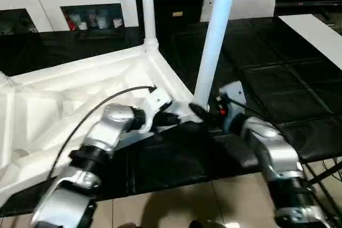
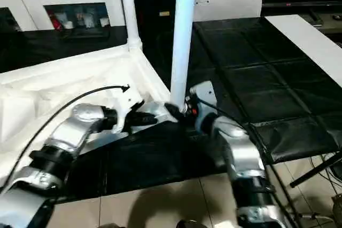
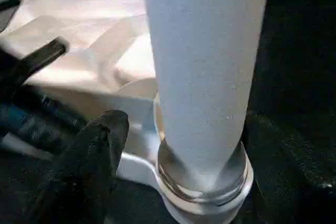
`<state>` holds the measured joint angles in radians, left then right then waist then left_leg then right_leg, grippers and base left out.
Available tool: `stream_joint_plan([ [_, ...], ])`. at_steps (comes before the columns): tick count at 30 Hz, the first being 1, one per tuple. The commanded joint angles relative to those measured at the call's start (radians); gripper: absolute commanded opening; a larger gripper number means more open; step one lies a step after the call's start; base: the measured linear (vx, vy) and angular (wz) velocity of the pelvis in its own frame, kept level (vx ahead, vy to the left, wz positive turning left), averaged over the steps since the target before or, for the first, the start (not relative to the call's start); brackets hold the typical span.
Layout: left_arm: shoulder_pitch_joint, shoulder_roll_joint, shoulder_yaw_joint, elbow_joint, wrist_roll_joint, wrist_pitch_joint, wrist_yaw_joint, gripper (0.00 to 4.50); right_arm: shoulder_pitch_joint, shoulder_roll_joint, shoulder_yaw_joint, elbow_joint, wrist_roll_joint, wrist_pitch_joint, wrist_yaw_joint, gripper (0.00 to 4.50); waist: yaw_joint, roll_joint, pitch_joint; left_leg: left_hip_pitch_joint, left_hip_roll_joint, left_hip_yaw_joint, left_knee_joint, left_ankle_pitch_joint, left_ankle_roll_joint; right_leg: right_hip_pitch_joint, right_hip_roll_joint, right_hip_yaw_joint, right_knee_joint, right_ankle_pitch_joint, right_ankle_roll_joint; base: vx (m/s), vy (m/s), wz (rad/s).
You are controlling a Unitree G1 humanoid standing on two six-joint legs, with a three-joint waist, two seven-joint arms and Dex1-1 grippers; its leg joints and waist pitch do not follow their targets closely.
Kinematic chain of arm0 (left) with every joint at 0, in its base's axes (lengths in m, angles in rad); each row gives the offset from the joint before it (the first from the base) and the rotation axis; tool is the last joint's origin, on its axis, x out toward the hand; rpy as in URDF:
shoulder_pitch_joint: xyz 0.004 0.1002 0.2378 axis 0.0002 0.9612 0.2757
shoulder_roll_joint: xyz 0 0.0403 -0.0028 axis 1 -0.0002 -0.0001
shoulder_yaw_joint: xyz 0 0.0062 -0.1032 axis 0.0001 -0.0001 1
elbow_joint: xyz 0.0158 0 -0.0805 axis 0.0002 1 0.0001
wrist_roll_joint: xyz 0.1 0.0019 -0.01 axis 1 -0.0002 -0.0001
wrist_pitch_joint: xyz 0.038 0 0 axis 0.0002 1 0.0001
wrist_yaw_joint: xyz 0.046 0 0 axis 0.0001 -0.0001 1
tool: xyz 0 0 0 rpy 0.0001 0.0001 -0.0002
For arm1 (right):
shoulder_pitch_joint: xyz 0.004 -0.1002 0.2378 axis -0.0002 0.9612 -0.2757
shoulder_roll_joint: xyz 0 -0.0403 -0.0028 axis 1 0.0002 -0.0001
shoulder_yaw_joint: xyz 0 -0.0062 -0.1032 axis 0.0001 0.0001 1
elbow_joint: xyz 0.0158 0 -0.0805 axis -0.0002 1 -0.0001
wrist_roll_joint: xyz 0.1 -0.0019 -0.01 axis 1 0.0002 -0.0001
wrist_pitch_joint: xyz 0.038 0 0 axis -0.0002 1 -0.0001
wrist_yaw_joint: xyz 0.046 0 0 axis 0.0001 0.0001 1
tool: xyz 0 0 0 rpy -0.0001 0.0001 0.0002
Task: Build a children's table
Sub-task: Rotate leg to tighten
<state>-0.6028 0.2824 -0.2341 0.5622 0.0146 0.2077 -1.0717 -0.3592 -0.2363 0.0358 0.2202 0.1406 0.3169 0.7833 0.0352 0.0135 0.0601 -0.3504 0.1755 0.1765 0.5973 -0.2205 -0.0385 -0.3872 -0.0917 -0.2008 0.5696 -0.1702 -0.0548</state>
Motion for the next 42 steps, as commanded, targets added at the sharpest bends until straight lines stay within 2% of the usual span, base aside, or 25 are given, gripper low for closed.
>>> stream_joint_plan([
  [1, -0.005, 0.017, -0.040, -0.027, -0.021, -0.061, -0.112, 0.00, -0.016, -0.034, 0.024, 0.001, 0.031, -0.028, 0.115, 4.05, 0.007, -0.005, -0.072, 0.000, 0.081, -0.031, -0.062, -0.063, 0.090, 0.066, -0.106, 0.104, -0.058, -0.179, -0.117, 0.000, 0.000, 0.00],
  [4, -0.007, 0.057, -0.073, -0.014, -0.026, -0.120, -0.225, 0.00, -0.037, -0.106, 0.042, 0.021, 0.057, -0.038, 0.255, 4.34, 0.019, -0.005, -0.069, 0.002, 0.078, -0.029, -0.061, -0.084, 0.094, 0.063, -0.105, 0.102, -0.064, -0.216, -0.115, 0.000, 0.000, 0.00],
  [5, -0.011, 0.063, -0.078, -0.008, -0.023, -0.128, -0.241, 0.00, -0.042, -0.119, 0.048, 0.028, 0.057, -0.046, 0.277, 4.42, 0.030, -0.004, -0.068, 0.003, 0.082, -0.027, -0.061, -0.080, 0.090, 0.061, -0.104, 0.103, -0.063, -0.225, -0.110, 0.000, 0.000, 0.00],
  [7, -0.022, 0.081, -0.096, 0.007, -0.007, -0.148, -0.276, 0.00, -0.053, -0.140, 0.059, 0.050, 0.054, -0.085, 0.326, 4.42, 0.035, -0.003, -0.068, 0.005, 0.085, -0.029, -0.062, -0.086, 0.083, 0.059, -0.103, 0.102, -0.063, -0.234, -0.108, 0.000, 0.000, 0.00],
  [9, -0.031, 0.096, -0.109, 0.020, 0.000, -0.167, -0.315, 0.00, -0.064, -0.155, 0.067, 0.072, 0.057, -0.114, 0.373, 4.42, 0.046, -0.005, -0.069, 0.007, 0.088, -0.029, -0.064, -0.100, 0.066, 0.058, -0.107, 0.104, -0.062, -0.247, -0.105, 0.000, 0.000, 0.00],
  [10, -0.036, 0.104, -0.121, 0.023, -0.002, -0.178, -0.352, 0.00, -0.073, -0.164, 0.071, 0.087, 0.069, -0.117, 0.414, 4.42, 0.048, -0.011, -0.068, 0.007, 0.084, -0.027, -0.063, -0.103, 0.066, 0.057, -0.106, 0.103, -0.065, -0.253, -0.106, 0.000, 0.000, 0.00],
  [11, -0.041, 0.110, -0.130, 0.027, -0.006, -0.187, -0.380, 0.00, -0.080, -0.172, 0.074, 0.099, 0.080, -0.120, 0.445, 4.27, 0.054, -0.008, -0.068, 0.007, 0.085, -0.027, -0.063, -0.102, 0.066, 0.060, -0.106, 0.104, -0.062, -0.257, -0.107, 0.000, 0.000, 0.00],
  [14, -0.049, 0.118, -0.147, 0.033, -0.013, -0.205, -0.429, 0.00, -0.092, -0.193, 0.092, 0.117, 0.095, -0.116, 0.513, 4.17, 0.058, -0.010, -0.070, 0.004, 0.087, -0.029, -0.062, -0.090, 0.071, 0.062, -0.107, 0.103, -0.059, -0.242, -0.106, 0.000, 0.000, 0.00],
  [16, -0.054, 0.122, -0.156, 0.039, -0.015, -0.217, -0.457, 0.00, -0.101, -0.206, 0.105, 0.124, 0.105, -0.106, 0.558, 3.85, 0.060, -0.010, -0.072, 0.003, 0.085, -0.028, -0.060, -0.082, 0.077, 0.063, -0.106, 0.102, -0.057, -0.228, -0.110, 0.000, 0.000, 0.00],
  [17, -0.057, 0.123, -0.159, 0.042, -0.015, -0.222, -0.467, 0.00, -0.104, -0.210, 0.109, 0.126, 0.111, -0.102, 0.574, 3.85, 0.061, -0.010, -0.073, 0.002, 0.088, -0.028, -0.060, -0.071, 0.079, 0.062, -0.106, 0.103, -0.054, -0.214, -0.114, 0.000, 0.000, 0.00],
  [18, -0.060, 0.123, -0.162, 0.046, -0.014, -0.227, -0.476, 0.00, -0.108, -0.214, 0.113, 0.128, 0.116, -0.093, 0.594, 3.78, 0.063, -0.015, -0.072, 0.003, 0.086, -0.028, -0.060, -0.067, 0.084, 0.062, -0.106, 0.102, -0.053, -0.214, -0.115, 0.000, 0.000, 0.00],
  [21, -0.068, 0.122, -0.170, 0.062, -0.012, -0.244, -0.497, 0.00, -0.121, -0.222, 0.128, 0.142, 0.126, -0.082, 0.644, 3.46, 0.065, -0.015, -0.072, 0.003, 0.085, -0.027, -0.060, -0.073, 0.078, 0.061, -0.105, 0.101, -0.057, -0.244, -0.109, 0.000, 0.000, 0.00],
  [26, -0.074, 0.120, -0.173, 0.075, -0.012, -0.253, -0.506, 0.00, -0.128, -0.229, 0.142, 0.148, 0.135, -0.069, 0.682, 3.02, 0.073, -0.015, -0.072, 0.004, 0.088, -0.028, -0.061, -0.067, 0.073, 0.060, -0.106, 0.101, -0.058, -0.252, -0.099, 0.000, 0.000, 0.00],
  [33, -0.084, 0.120, -0.172, 0.098, -0.008, -0.266, -0.510, 0.00, -0.132, -0.236, 0.154, 0.155, 0.137, -0.052, 0.712, 2.46, 0.075, -0.017, -0.071, 0.003, 0.085, -0.027, -0.061, -0.072, 0.069, 0.061, -0.106, 0.100, -0.061, -0.264, -0.093, 0.000, 0.000, 0.00],
  [35, -0.086, 0.119, -0.172, 0.105, -0.008, -0.270, -0.510, 0.00, -0.131, -0.237, 0.156, 0.154, 0.138, -0.051, 0.716, 2.46, 0.075, -0.017, -0.070, 0.003, 0.084, -0.027, -0.060, -0.074, 0.069, 0.061, -0.105, 0.098, -0.064, -0.277, -0.085, 0.000, 0.000, 0.00],
  [36, -0.087, 0.119, -0.171, 0.109, -0.008, -0.272, -0.509, 0.00, -0.130, -0.237, 0.158, 0.152, 0.138, -0.050, 0.718, 2.19, 0.075, -0.017, -0.071, 0.004, 0.084, -0.027, -0.060, -0.072, 0.068, 0.060, -0.105, 0.099, -0.064, -0.278, -0.083, 0.000, 0.000, 0.00],
  [42, -0.085, 0.113, -0.160, 0.113, -0.015, -0.262, -0.492, 0.00, -0.116, -0.233, 0.166, 0.130, 0.147, -0.035, 0.714, 2.01, 0.075, -0.016, -0.070, 0.003, 0.086, -0.028, -0.061, -0.071, 0.069, 0.060, -0.105, 0.098, -0.063, -0.272, -0.085, 0.000, 0.000, 0.00],
])
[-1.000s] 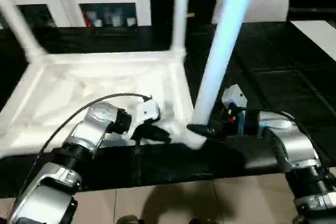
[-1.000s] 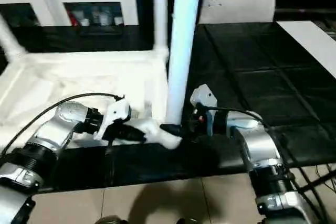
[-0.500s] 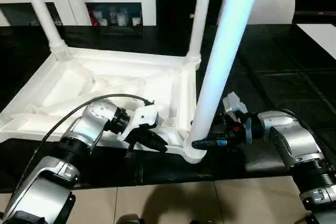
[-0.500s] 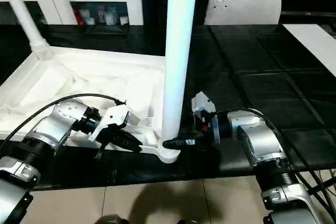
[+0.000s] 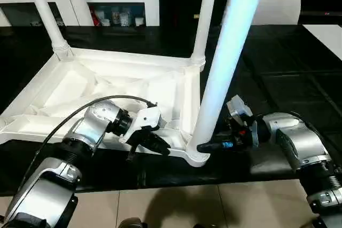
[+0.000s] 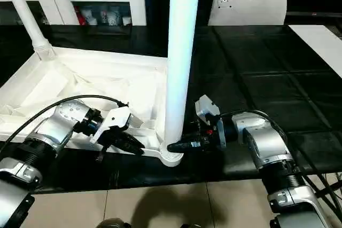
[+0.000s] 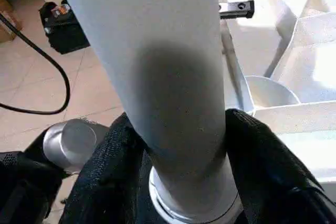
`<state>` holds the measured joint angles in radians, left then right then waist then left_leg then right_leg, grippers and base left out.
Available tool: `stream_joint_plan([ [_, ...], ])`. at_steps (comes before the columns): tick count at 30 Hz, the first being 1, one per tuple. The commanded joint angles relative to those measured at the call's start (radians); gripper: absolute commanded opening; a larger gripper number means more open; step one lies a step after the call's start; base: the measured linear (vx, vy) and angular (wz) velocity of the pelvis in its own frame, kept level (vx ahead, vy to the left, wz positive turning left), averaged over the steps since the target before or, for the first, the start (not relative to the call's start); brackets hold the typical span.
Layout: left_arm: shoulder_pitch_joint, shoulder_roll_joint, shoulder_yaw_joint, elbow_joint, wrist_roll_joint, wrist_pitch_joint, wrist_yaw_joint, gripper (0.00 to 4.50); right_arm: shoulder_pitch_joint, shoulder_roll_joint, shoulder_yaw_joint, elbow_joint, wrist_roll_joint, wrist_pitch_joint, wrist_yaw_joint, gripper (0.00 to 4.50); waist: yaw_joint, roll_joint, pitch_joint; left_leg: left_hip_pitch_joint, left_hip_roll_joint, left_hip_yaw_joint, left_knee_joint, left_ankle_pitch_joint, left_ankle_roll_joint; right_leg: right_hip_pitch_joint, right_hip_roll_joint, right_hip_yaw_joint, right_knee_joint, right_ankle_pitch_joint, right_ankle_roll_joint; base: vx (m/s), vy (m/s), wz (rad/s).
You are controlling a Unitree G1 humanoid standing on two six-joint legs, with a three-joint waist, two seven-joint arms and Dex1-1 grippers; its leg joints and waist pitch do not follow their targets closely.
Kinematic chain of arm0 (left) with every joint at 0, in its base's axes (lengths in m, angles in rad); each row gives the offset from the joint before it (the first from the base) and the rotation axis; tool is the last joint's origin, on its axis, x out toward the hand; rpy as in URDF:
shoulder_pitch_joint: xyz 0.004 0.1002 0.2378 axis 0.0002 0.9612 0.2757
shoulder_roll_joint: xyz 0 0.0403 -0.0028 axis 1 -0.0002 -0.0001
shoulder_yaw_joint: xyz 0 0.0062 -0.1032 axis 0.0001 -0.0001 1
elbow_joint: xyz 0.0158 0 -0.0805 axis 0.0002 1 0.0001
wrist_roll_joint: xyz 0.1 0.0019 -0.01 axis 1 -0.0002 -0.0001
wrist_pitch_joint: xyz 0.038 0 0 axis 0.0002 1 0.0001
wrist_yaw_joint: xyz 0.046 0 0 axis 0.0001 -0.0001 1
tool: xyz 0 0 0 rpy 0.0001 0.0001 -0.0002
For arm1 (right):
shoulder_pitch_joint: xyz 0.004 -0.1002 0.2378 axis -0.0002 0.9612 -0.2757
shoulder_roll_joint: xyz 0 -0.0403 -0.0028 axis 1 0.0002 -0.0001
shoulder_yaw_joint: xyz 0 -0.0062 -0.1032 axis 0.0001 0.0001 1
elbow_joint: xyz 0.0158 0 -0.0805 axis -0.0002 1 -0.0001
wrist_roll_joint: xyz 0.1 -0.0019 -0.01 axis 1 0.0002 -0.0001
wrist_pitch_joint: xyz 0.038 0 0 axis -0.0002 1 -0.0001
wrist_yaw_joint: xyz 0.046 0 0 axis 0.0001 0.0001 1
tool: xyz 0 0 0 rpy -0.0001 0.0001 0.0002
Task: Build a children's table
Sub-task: Rotate leg to tighten
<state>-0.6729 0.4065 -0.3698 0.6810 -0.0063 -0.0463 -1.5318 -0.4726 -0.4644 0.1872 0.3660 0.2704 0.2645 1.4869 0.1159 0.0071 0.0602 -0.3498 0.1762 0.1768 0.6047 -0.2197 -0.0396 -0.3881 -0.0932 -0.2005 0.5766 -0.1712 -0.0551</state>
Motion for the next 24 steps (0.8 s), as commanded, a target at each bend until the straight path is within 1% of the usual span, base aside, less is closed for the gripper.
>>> stream_joint_plan([
  [1, -0.014, -0.012, -0.022, -0.006, 0.004, -0.005, -0.028, 0.00, 0.000, -0.003, 0.013, -0.020, 0.019, 0.021, 0.008, 2.01, -0.006, -0.009, -0.070, 0.004, 0.086, -0.028, -0.068, -0.073, 0.070, 0.061, -0.104, 0.098, -0.070, -0.270, -0.085, 0.000, 0.000, 0.00],
  [2, -0.010, -0.021, -0.011, -0.009, -0.003, 0.012, -0.008, 0.00, 0.015, 0.006, 0.006, -0.041, 0.029, 0.041, -0.012, 2.00, -0.006, -0.001, -0.069, 0.005, 0.087, -0.030, -0.069, -0.074, 0.067, 0.060, -0.103, 0.098, -0.070, -0.267, -0.088, 0.000, 0.000, 0.00],
  [3, -0.007, -0.028, -0.004, -0.011, -0.008, 0.025, 0.008, 0.00, 0.026, 0.013, -0.001, -0.056, 0.037, 0.056, -0.030, 1.99, -0.005, -0.003, -0.069, 0.005, 0.087, -0.029, -0.069, -0.076, 0.066, 0.060, -0.103, 0.098, -0.071, -0.265, -0.088, 0.000, 0.000, 0.00],
  [4, -0.001, -0.036, 0.005, -0.019, -0.015, 0.046, 0.027, 0.00, 0.039, 0.027, -0.012, -0.073, 0.046, 0.082, -0.065, 1.99, -0.006, -0.001, -0.067, 0.004, 0.087, -0.030, -0.070, -0.083, 0.060, 0.061, -0.104, 0.099, -0.072, -0.267, -0.089, 0.000, 0.000, 0.00],
  [5, -0.001, -0.036, 0.005, -0.020, -0.015, 0.048, 0.028, 0.00, 0.040, 0.028, -0.013, -0.074, 0.046, 0.085, -0.069, 1.99, -0.006, -0.002, -0.067, 0.006, 0.088, -0.029, -0.071, -0.091, 0.057, 0.059, -0.104, 0.098, -0.075, -0.278, -0.086, 0.000, 0.000, 0.00],
  [6, 0.004, -0.051, 0.018, -0.027, -0.016, 0.081, 0.076, 0.00, 0.062, 0.053, -0.026, -0.099, 0.049, 0.107, -0.129, 1.99, -0.007, -0.002, -0.064, 0.006, 0.084, -0.029, -0.072, -0.111, 0.050, 0.060, -0.105, 0.096, -0.081, -0.311, -0.078, 0.000, 0.000, 0.00],
  [7, 0.005, -0.064, 0.029, -0.029, -0.016, 0.109, 0.117, 0.00, 0.077, 0.073, -0.034, -0.114, 0.043, 0.113, -0.178, 1.99, -0.009, -0.004, -0.063, 0.007, 0.084, -0.028, -0.073, -0.117, 0.044, 0.060, -0.104, 0.096, -0.085, -0.329, -0.069, 0.000, 0.000, 0.00],
  [9, 0.005, -0.076, 0.038, -0.030, -0.015, 0.131, 0.152, 0.00, 0.091, 0.090, -0.039, -0.126, 0.035, 0.116, -0.220, 1.99, -0.015, -0.006, -0.056, 0.011, 0.075, -0.028, -0.074, -0.155, 0.024, 0.058, -0.105, 0.088, -0.104, -0.435, -0.034, 0.000, 0.000, 0.00],
  [10, 0.005, -0.094, 0.051, -0.034, -0.016, 0.157, 0.199, 0.00, 0.107, 0.115, -0.041, -0.141, 0.018, 0.118, -0.281, 1.99, -0.017, -0.004, -0.054, 0.015, 0.073, -0.030, -0.075, -0.163, 0.014, 0.056, -0.103, 0.085, -0.113, -0.474, -0.013, 0.000, 0.000, 0.00],
  [11, 0.004, -0.111, 0.061, -0.039, -0.014, 0.180, 0.243, 0.00, 0.120, 0.140, -0.040, -0.151, -0.009, 0.115, -0.345, 1.99, -0.021, -0.006, -0.055, 0.015, 0.071, -0.030, -0.074, -0.162, 0.010, 0.056, -0.104, 0.084, -0.113, -0.480, -0.008, 0.000, 0.000, 0.00],
  [12, 0.003, -0.132, 0.071, -0.049, -0.014, 0.208, 0.285, 0.00, 0.131, 0.169, -0.038, -0.161, -0.032, 0.133, -0.417, 1.99, -0.028, -0.006, -0.053, 0.013, 0.070, -0.032, -0.076, -0.170, 0.005, 0.058, -0.103, 0.081, -0.118, -0.497, 0.004, 0.000, 0.000, 0.00],
  [13, 0.002, -0.153, 0.083, -0.058, -0.015, 0.239, 0.328, 0.00, 0.138, 0.197, -0.038, -0.169, -0.050, 0.152, -0.480, 1.98, -0.037, -0.006, -0.049, 0.016, 0.067, -0.034, -0.076, -0.191, 0.003, 0.056, -0.101, 0.077, -0.123, -0.515, 0.013, 0.000, 0.000, 0.00],
  [14, 0.001, -0.158, 0.085, -0.058, -0.015, 0.244, 0.338, 0.00, 0.138, 0.203, -0.039, -0.169, -0.052, 0.156, -0.493, 1.97, -0.042, -0.006, -0.047, 0.015, 0.070, -0.036, -0.078, -0.200, 0.001, 0.057, -0.100, 0.076, -0.123, -0.521, 0.018, 0.000, 0.000, 0.00],
  [15, -0.013, -0.203, 0.110, -0.061, -0.015, 0.290, 0.429, 0.00, 0.135, 0.263, -0.053, -0.167, -0.076, 0.198, -0.610, 1.97, -0.051, -0.007, -0.047, 0.015, 0.071, -0.038, -0.079, -0.213, -0.003, 0.058, -0.099, 0.075, -0.125, -0.528, 0.025, 0.000, 0.000, 0.00],
  [16, -0.021, -0.236, 0.128, -0.068, -0.018, 0.327, 0.494, 0.00, 0.128, 0.306, -0.059, -0.163, -0.091, 0.219, -0.688, 1.96, -0.055, -0.004, -0.046, 0.022, 0.071, -0.037, -0.078, -0.224, -0.005, 0.052, -0.101, 0.072, -0.131, -0.536, 0.022, 0.000, 0.000, 0.00],
  [17, -0.028, -0.258, 0.140, -0.070, -0.019, 0.347, 0.537, 0.00, 0.120, 0.334, -0.063, -0.155, -0.103, 0.229, -0.739, 1.95, -0.071, -0.004, -0.041, 0.024, 0.069, -0.040, -0.077, -0.253, -0.012, 0.052, -0.100, 0.065, -0.136, -0.562, 0.025, 0.000, 0.000, 0.00],
  [18, -0.036, -0.286, 0.153, -0.070, -0.021, 0.366, 0.586, 0.00, 0.105, 0.371, -0.070, -0.137, -0.117, 0.246, -0.809, 1.95, -0.075, -0.002, -0.042, 0.029, 0.068, -0.042, -0.075, -0.270, -0.014, 0.051, -0.101, 0.060, -0.141, -0.577, 0.029, 0.000, 0.000, 0.00],
  [19, -0.045, -0.314, 0.167, -0.066, -0.021, 0.377, 0.639, 0.00, 0.085, 0.408, -0.085, -0.114, -0.121, 0.265, -0.871, 1.95, -0.090, 0.000, -0.044, 0.026, 0.065, -0.046, -0.074, -0.282, -0.007, 0.058, -0.102, 0.055, -0.146, -0.573, 0.038, 0.000, 0.000, 0.00],
  [20, -0.045, -0.314, 0.167, -0.066, -0.021, 0.377, 0.639, 0.00, 0.085, 0.408, -0.085, -0.114, -0.121, 0.265, -0.871, 1.95, -0.097, 0.000, -0.045, 0.022, 0.067, -0.047, -0.076, -0.282, -0.005, 0.059, -0.102, 0.057, -0.144, -0.562, 0.037, 0.000, 0.000, 0.00],
  [21, -0.060, -0.357, 0.186, -0.057, -0.022, 0.385, 0.713, 0.00, 0.050, 0.467, -0.116, -0.069, -0.124, 0.288, -0.971, 1.95, -0.104, 0.002, -0.048, 0.021, 0.071, -0.049, -0.079, -0.286, 0.001, 0.059, -0.102, 0.061, -0.142, -0.536, 0.031, 0.000, 0.000, 0.00],
  [22, -0.064, -0.378, 0.194, -0.054, -0.020, 0.383, 0.752, 0.00, 0.037, 0.489, -0.122, -0.053, -0.121, 0.281, -0.993, 1.95, -0.112, 0.004, -0.049, 0.019, 0.072, -0.051, -0.080, -0.285, -0.001, 0.058, -0.103, 0.063, -0.137, -0.509, 0.012, 0.000, 0.000, 0.00],
  [23, -0.066, -0.393, 0.198, -0.052, -0.017, 0.378, 0.779, 0.00, 0.027, 0.506, -0.125, -0.039, -0.120, 0.267, -1.007, 1.95, -0.114, 0.004, -0.050, 0.018, 0.073, -0.051, -0.081, -0.277, 0.003, 0.059, -0.104, 0.066, -0.136, -0.492, 0.006, 0.000, 0.000, 0.00],
  [24, -0.065, -0.399, 0.196, -0.052, -0.015, 0.375, 0.784, 0.00, 0.023, 0.511, -0.125, -0.033, -0.121, 0.255, -1.012, 2.29, -0.117, 0.003, -0.052, 0.014, 0.074, -0.050, -0.082, -0.263, 0.010, 0.061, -0.105, 0.070, -0.132, -0.467, -0.002, 0.000, 0.000, 0.00],
])
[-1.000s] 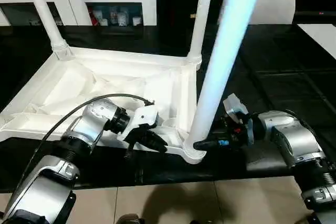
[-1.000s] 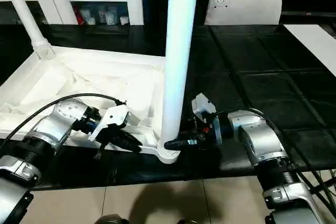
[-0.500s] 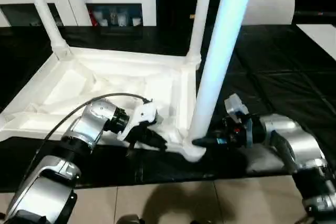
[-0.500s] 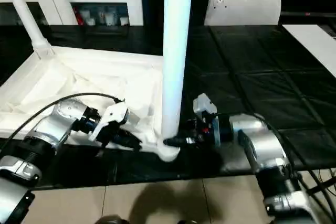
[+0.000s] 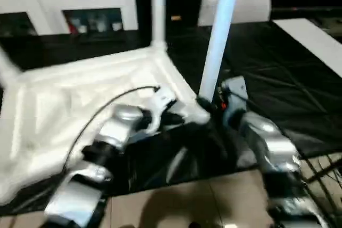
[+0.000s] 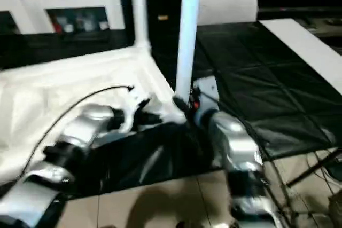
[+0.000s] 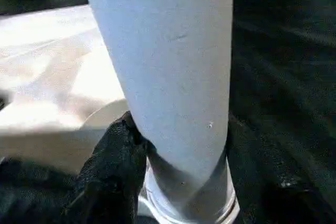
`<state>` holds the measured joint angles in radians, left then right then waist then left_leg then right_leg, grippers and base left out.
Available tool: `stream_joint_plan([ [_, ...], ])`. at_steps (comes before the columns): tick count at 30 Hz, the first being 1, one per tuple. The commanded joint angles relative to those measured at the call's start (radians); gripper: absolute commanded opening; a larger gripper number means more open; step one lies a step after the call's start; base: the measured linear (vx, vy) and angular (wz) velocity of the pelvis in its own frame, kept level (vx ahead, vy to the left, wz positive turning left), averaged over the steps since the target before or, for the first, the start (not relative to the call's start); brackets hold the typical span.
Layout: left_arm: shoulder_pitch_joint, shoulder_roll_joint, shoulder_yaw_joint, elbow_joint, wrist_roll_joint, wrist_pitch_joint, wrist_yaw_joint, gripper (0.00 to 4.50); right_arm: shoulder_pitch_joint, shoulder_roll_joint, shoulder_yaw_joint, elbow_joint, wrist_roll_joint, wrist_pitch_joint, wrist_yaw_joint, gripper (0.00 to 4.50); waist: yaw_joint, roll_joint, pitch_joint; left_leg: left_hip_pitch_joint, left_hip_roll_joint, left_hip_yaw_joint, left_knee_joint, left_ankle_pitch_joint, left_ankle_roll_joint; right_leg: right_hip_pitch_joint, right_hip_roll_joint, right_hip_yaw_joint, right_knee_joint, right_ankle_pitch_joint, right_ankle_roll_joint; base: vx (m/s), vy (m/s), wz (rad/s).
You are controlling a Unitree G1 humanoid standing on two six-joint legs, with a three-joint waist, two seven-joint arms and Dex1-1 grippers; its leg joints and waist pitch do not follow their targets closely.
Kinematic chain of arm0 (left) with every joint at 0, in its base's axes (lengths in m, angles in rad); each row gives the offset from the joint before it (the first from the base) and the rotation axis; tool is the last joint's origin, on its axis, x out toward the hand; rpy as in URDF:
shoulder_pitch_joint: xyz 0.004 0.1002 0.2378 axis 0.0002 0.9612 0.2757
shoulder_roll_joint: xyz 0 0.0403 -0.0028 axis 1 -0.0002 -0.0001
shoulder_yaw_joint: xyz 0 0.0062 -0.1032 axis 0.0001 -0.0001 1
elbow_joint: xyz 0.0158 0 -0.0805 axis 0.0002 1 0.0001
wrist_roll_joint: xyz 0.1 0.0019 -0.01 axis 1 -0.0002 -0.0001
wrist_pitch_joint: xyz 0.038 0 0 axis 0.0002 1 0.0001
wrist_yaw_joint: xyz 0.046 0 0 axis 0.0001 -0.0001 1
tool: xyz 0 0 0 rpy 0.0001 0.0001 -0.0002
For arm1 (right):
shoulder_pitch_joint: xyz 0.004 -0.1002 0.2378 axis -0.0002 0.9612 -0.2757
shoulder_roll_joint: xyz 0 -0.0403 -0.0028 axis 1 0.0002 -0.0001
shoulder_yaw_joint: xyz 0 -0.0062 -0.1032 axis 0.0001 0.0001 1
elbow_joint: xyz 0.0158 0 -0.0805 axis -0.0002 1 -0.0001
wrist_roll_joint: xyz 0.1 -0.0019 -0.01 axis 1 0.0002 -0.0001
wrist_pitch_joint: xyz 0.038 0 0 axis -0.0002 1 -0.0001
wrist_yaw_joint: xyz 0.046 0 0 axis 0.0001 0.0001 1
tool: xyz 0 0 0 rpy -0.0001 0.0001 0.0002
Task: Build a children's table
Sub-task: Rotate leg to tighten
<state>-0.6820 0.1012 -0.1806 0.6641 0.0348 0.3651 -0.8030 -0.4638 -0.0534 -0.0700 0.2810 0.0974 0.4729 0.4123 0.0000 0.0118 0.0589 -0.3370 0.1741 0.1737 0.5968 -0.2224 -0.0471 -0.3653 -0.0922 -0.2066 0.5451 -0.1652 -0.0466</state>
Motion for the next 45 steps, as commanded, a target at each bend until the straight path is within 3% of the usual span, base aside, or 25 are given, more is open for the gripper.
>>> stream_joint_plan([
  [1, -0.054, -0.107, 0.004, -0.039, -0.047, -0.034, 0.069, 0.00, 0.010, 0.114, 0.129, 0.058, 0.047, 0.028, 0.051, 2.49, 0.001, -0.002, -0.052, -0.003, 0.078, -0.047, -0.076, -0.226, 0.028, 0.040, -0.107, 0.083, -0.092, -0.423, -0.030, 0.000, 0.000, 0.00],
  [4, -0.042, -0.114, -0.007, -0.056, -0.023, -0.026, 0.082, 0.00, 0.018, 0.132, 0.104, 0.045, 0.045, 0.026, 0.023, 2.65, 0.002, -0.004, -0.056, -0.010, 0.081, -0.042, -0.074, -0.145, 0.052, 0.041, -0.109, 0.098, -0.069, -0.314, -0.083, 0.000, 0.000, 0.00],
  [6, -0.028, -0.099, -0.018, -0.068, -0.014, -0.024, 0.073, 0.00, 0.036, 0.113, 0.093, 0.020, 0.051, 0.015, 0.035, 2.87, 0.010, -0.002, -0.063, -0.012, 0.085, -0.040, -0.069, -0.051, 0.079, 0.044, -0.110, 0.104, -0.048, -0.197, -0.121, 0.000, 0.000, 0.00],
  [9, -0.010, -0.070, -0.027, -0.083, -0.007, -0.026, 0.057, 0.00, 0.071, 0.071, 0.092, -0.022, 0.057, -0.018, 0.081, 3.11, 0.014, -0.004, -0.063, -0.018, 0.084, -0.035, -0.066, -0.016, 0.110, 0.045, -0.111, 0.107, -0.038, -0.134, -0.143, 0.000, 0.000, 0.00],
  [11, 0.002, -0.038, -0.033, -0.088, -0.006, -0.042, 0.020, 0.00, 0.096, 0.026, 0.082, -0.053, 0.073, -0.039, 0.131, 3.33, 0.020, -0.006, -0.061, -0.017, 0.080, -0.030, -0.064, -0.025, 0.121, 0.042, -0.112, 0.110, -0.039, -0.138, -0.149, 0.000, 0.000, 0.00],
  [15, 0.023, 0.034, -0.047, -0.085, -0.007, -0.128, -0.097, 0.00, 0.124, -0.082, 0.070, -0.090, 0.091, -0.071, 0.264, 3.79, 0.034, -0.005, -0.054, -0.016, 0.079, -0.029, -0.068, -0.081, 0.115, 0.042, -0.106, 0.105, -0.055, -0.256, -0.101, 0.000, 0.000, 0.00],
  [17, 0.027, 0.070, -0.056, -0.070, -0.008, -0.163, -0.158, 0.00, 0.126, -0.143, 0.078, -0.089, 0.090, -0.086, 0.338, 3.89, 0.037, -0.006, -0.055, -0.016, 0.078, -0.031, -0.068, -0.085, 0.112, 0.044, -0.104, 0.106, -0.055, -0.258, -0.089, 0.000, 0.000, 0.00],
  [20, 0.038, 0.116, -0.078, -0.063, -0.018, -0.241, -0.267, 0.00, 0.119, -0.214, 0.087, -0.075, 0.086, -0.119, 0.434, 4.11, 0.034, -0.006, -0.056, -0.019, 0.078, -0.030, -0.066, -0.085, 0.118, 0.044, -0.105, 0.107, -0.051, -0.244, -0.098, 0.000, 0.000, 0.00],
  [25, 0.034, 0.196, -0.120, -0.029, -0.013, -0.324, -0.420, 0.00, 0.091, -0.334, 0.129, -0.028, 0.098, -0.203, 0.646, 4.11, 0.046, -0.003, -0.058, -0.010, 0.085, -0.028, -0.065, -0.070, 0.123, 0.036, -0.103, 0.108, -0.041, -0.198, -0.136, 0.000, 0.000, 0.00],
  [27, 0.027, 0.219, -0.129, -0.014, -0.017, -0.345, -0.481, 0.00, 0.081, -0.375, 0.152, -0.011, 0.102, -0.236, 0.737, 4.11, 0.052, -0.008, -0.057, -0.012, 0.087, -0.026, -0.065, -0.068, 0.127, 0.038, -0.102, 0.108, -0.037, -0.187, -0.136, 0.000, 0.000, 0.00],
  [29, 0.021, 0.230, -0.133, -0.008, -0.022, -0.358, -0.520, 0.00, 0.070, -0.393, 0.161, 0.005, 0.111, -0.243, 0.786, 4.11, 0.060, -0.006, -0.059, -0.011, 0.091, -0.026, -0.064, -0.056, 0.127, 0.038, -0.106, 0.110, -0.033, -0.171, -0.144, 0.000, 0.000, 0.00],
  [30, 0.016, 0.239, -0.137, -0.003, -0.027, -0.366, -0.553, 0.00, 0.060, -0.407, 0.169, 0.018, 0.119, -0.248, 0.832, 4.11, 0.062, -0.013, -0.059, -0.011, 0.091, -0.026, -0.064, -0.052, 0.129, 0.038, -0.106, 0.109, -0.032, -0.168, -0.147, 0.000, 0.000, 0.00],
  [32, 0.010, 0.254, -0.153, 0.003, -0.023, -0.386, -0.596, 0.00, 0.049, -0.421, 0.178, 0.032, 0.126, -0.258, 0.883, 4.11, 0.068, -0.009, -0.060, -0.012, 0.089, -0.025, -0.063, -0.051, 0.131, 0.038, -0.107, 0.109, -0.031, -0.176, -0.151, 0.000, 0.000, 0.00],
  [33, 0.008, 0.262, -0.163, 0.008, -0.019, -0.397, -0.619, 0.00, 0.041, -0.426, 0.184, 0.042, 0.130, -0.265, 0.909, 4.11, 0.070, -0.012, -0.060, -0.011, 0.089, -0.023, -0.062, -0.050, 0.133, 0.038, -0.107, 0.109, -0.031, -0.181, -0.150, 0.000, 0.000, 0.00],
  [34, 0.005, 0.267, -0.171, 0.011, -0.017, -0.406, -0.639, 0.00, 0.030, -0.430, 0.188, 0.057, 0.133, -0.273, 0.931, 3.83, 0.074, -0.011, -0.061, -0.010, 0.091, -0.024, -0.063, -0.049, 0.129, 0.037, -0.108, 0.110, -0.031, -0.187, -0.150, 0.000, 0.000, 0.00],
  [36, -0.001, 0.275, -0.183, 0.024, -0.017, -0.424, -0.673, 0.00, 0.006, -0.433, 0.196, 0.088, 0.142, -0.287, 0.967, 3.74, 0.077, -0.017, -0.061, -0.010, 0.089, -0.022, -0.062, -0.048, 0.127, 0.037, -0.108, 0.110, -0.032, -0.195, -0.148, 0.000, 0.000, 0.00],
  [38, -0.005, 0.280, -0.193, 0.030, -0.012, -0.441, -0.700, 0.00, -0.014, -0.433, 0.204, 0.115, 0.145, -0.296, 0.992, 3.55, 0.086, -0.013, -0.062, -0.008, 0.093, -0.023, -0.062, -0.040, 0.120, 0.035, -0.109, 0.110, -0.030, -0.198, -0.149, 0.000, 0.000, 0.00],
  [45, -0.015, 0.279, -0.206, 0.045, -0.014, -0.463, -0.743, 0.00, -0.041, -0.432, 0.238, 0.147, 0.145, -0.314, 1.071, 2.93, 0.092, -0.017, -0.064, -0.010, 0.093, -0.023, -0.061, -0.037, 0.110, 0.037, -0.111, 0.111, -0.027, -0.192, -0.153, 0.000, 0.000, 0.00],
])
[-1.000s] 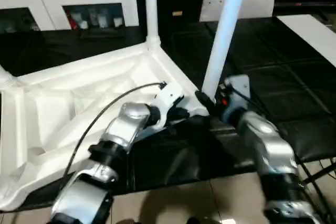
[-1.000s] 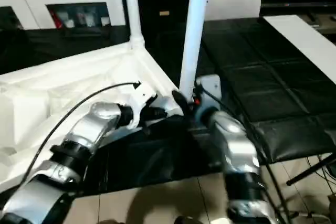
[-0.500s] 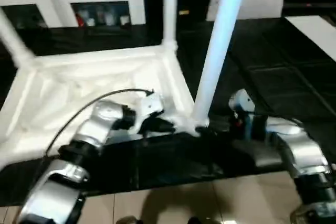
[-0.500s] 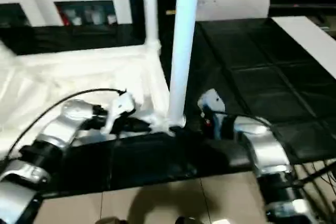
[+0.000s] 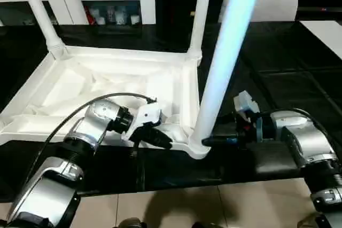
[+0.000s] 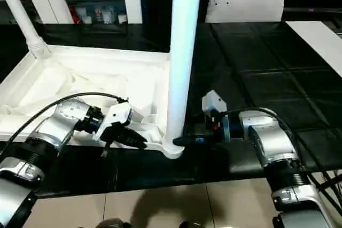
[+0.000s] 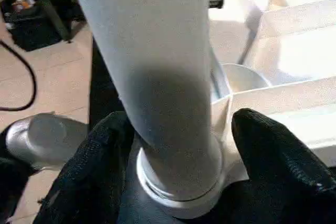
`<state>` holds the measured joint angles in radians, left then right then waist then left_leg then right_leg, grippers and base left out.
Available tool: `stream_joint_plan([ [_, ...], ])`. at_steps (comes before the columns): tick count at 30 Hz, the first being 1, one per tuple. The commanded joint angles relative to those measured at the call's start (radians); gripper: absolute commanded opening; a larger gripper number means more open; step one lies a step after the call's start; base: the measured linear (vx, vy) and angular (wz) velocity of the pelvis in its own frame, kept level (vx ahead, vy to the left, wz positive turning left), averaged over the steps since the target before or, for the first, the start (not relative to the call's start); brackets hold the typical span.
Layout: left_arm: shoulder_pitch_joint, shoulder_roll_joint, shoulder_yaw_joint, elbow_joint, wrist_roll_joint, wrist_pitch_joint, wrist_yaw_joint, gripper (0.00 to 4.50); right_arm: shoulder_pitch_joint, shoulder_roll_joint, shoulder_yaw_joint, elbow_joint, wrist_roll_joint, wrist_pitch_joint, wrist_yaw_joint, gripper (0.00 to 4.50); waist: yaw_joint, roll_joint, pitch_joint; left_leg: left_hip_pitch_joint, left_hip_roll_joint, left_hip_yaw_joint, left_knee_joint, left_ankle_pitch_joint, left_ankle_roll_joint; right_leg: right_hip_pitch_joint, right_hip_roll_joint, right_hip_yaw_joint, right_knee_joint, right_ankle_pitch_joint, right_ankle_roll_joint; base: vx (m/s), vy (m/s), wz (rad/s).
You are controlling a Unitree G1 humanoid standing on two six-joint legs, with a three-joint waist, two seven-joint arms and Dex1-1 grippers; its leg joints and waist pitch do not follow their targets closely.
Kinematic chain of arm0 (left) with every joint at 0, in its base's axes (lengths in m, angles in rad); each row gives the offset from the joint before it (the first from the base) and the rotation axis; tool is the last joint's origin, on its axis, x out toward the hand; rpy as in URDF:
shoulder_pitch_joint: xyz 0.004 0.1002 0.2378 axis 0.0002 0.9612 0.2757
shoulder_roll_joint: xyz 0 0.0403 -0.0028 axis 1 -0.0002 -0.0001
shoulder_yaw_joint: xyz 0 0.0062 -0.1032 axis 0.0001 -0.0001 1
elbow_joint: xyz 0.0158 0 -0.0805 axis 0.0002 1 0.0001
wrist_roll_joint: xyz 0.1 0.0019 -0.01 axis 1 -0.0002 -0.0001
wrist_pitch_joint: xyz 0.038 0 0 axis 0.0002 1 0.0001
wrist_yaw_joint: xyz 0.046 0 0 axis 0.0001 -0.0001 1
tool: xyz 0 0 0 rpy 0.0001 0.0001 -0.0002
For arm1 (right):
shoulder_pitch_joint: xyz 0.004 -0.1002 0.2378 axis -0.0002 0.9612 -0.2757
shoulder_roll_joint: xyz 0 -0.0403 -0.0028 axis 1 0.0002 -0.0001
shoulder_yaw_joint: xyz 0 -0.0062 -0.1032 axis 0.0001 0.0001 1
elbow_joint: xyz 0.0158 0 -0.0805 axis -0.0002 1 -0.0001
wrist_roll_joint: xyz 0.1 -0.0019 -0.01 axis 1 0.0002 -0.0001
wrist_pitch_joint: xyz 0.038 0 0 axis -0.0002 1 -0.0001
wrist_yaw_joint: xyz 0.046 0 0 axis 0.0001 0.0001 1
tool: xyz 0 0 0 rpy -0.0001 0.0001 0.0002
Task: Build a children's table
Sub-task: Rotate leg to tighten
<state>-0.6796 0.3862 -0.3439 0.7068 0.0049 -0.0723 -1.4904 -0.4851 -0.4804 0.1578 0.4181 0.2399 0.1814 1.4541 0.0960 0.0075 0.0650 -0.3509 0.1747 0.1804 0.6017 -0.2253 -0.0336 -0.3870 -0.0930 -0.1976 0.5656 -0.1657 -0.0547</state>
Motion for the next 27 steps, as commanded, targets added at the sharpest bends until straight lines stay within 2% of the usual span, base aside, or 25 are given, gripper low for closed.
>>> stream_joint_plan([
  [1, -0.017, -0.006, -0.044, 0.002, 0.015, -0.028, -0.058, 0.00, -0.021, -0.004, 0.015, 0.015, 0.001, -0.030, 0.034, 2.88, -0.004, -0.013, -0.070, 0.004, 0.092, -0.029, -0.066, -0.036, 0.096, 0.059, -0.110, 0.101, -0.048, -0.195, -0.144, 0.000, 0.000, 0.00],
  [4, -0.014, -0.005, -0.047, -0.004, 0.012, -0.029, -0.067, 0.00, -0.025, 0.007, 0.023, 0.029, -0.002, -0.046, 0.037, 2.69, -0.002, -0.014, -0.069, 0.005, 0.092, -0.029, -0.067, -0.045, 0.090, 0.058, -0.109, 0.101, -0.051, -0.222, -0.136, 0.000, 0.000, 0.00],
  [9, -0.008, -0.006, -0.048, -0.012, 0.011, -0.028, -0.073, 0.00, -0.032, 0.021, 0.027, 0.047, -0.007, -0.061, 0.036, 2.12, 0.000, -0.013, -0.071, 0.005, 0.092, -0.030, -0.066, -0.042, 0.085, 0.057, -0.110, 0.102, -0.050, -0.222, -0.133, 0.000, 0.000, 0.00],
  [12, -0.001, -0.005, -0.048, -0.020, 0.006, -0.026, -0.079, 0.00, -0.028, 0.032, 0.044, 0.055, -0.006, -0.066, 0.048, 1.99, 0.001, -0.014, -0.071, 0.002, 0.089, -0.029, -0.066, -0.043, 0.084, 0.060, -0.109, 0.101, -0.051, -0.229, -0.129, 0.000, 0.000, 0.00],
  [13, 0.000, -0.004, -0.048, -0.021, 0.006, -0.027, -0.078, 0.00, -0.024, 0.032, 0.046, 0.050, -0.003, -0.061, 0.052, 1.96, 0.002, -0.009, -0.070, 0.001, 0.088, -0.030, -0.066, -0.047, 0.083, 0.060, -0.109, 0.100, -0.052, -0.233, -0.128, 0.000, 0.000, 0.00],
  [16, 0.002, -0.003, -0.048, -0.022, 0.006, -0.025, -0.077, 0.00, -0.015, 0.033, 0.048, 0.041, 0.000, -0.053, 0.053, 1.92, 0.002, -0.013, -0.069, 0.003, 0.088, -0.029, -0.066, -0.055, 0.079, 0.059, -0.107, 0.101, -0.054, -0.249, -0.119, 0.000, 0.000, 0.00],
  [20, 0.016, -0.009, -0.033, -0.034, 0.000, 0.004, -0.037, 0.00, 0.035, 0.049, 0.036, -0.016, 0.025, 0.010, 0.006, 1.91, 0.004, -0.011, -0.070, 0.004, 0.093, -0.032, -0.066, -0.035, 0.085, 0.058, -0.106, 0.103, -0.047, -0.212, -0.123, 0.000, 0.000, 0.00],
  [22, 0.026, -0.023, -0.020, -0.045, 0.001, 0.039, 0.018, 0.00, 0.068, 0.076, 0.019, -0.054, 0.038, 0.075, -0.077, 1.90, 0.004, -0.011, -0.069, 0.003, 0.094, -0.033, -0.067, -0.027, 0.084, 0.059, -0.108, 0.103, -0.044, -0.193, -0.130, 0.000, 0.000, 0.00],
  [24, 0.029, -0.035, -0.013, -0.050, 0.007, 0.074, 0.066, 0.00, 0.085, 0.104, 0.006, -0.076, 0.043, 0.109, -0.145, 1.90, 0.002, -0.011, -0.064, 0.004, 0.091, -0.031, -0.070, -0.052, 0.071, 0.059, -0.107, 0.102, -0.053, -0.239, -0.119, 0.000, 0.000, 0.00],
  [25, 0.031, -0.058, 0.006, -0.056, 0.001, 0.116, 0.121, 0.00, 0.098, 0.146, -0.007, -0.093, 0.025, 0.139, -0.251, 1.90, 0.001, -0.012, -0.061, 0.005, 0.089, -0.030, -0.071, -0.068, 0.066, 0.058, -0.108, 0.100, -0.060, -0.272, -0.111, 0.000, 0.000, 0.00],
  [26, 0.032, -0.073, 0.019, -0.060, -0.004, 0.145, 0.159, 0.00, 0.106, 0.174, -0.015, -0.104, 0.012, 0.158, -0.322, 1.90, -0.003, -0.008, -0.053, 0.008, 0.086, -0.030, -0.075, -0.108, 0.043, 0.055, -0.107, 0.099, -0.076, -0.351, -0.086, 0.000, 0.000, 0.00],
  [27, 0.031, -0.107, 0.038, -0.070, -0.012, 0.199, 0.225, 0.00, 0.111, 0.228, -0.025, -0.113, -0.018, 0.197, -0.445, 1.90, -0.012, -0.004, -0.043, 0.014, 0.078, -0.034, -0.079, -0.165, 0.012, 0.051, -0.108, 0.091, -0.092, -0.462, -0.055, 0.000, 0.000, 0.00],
])
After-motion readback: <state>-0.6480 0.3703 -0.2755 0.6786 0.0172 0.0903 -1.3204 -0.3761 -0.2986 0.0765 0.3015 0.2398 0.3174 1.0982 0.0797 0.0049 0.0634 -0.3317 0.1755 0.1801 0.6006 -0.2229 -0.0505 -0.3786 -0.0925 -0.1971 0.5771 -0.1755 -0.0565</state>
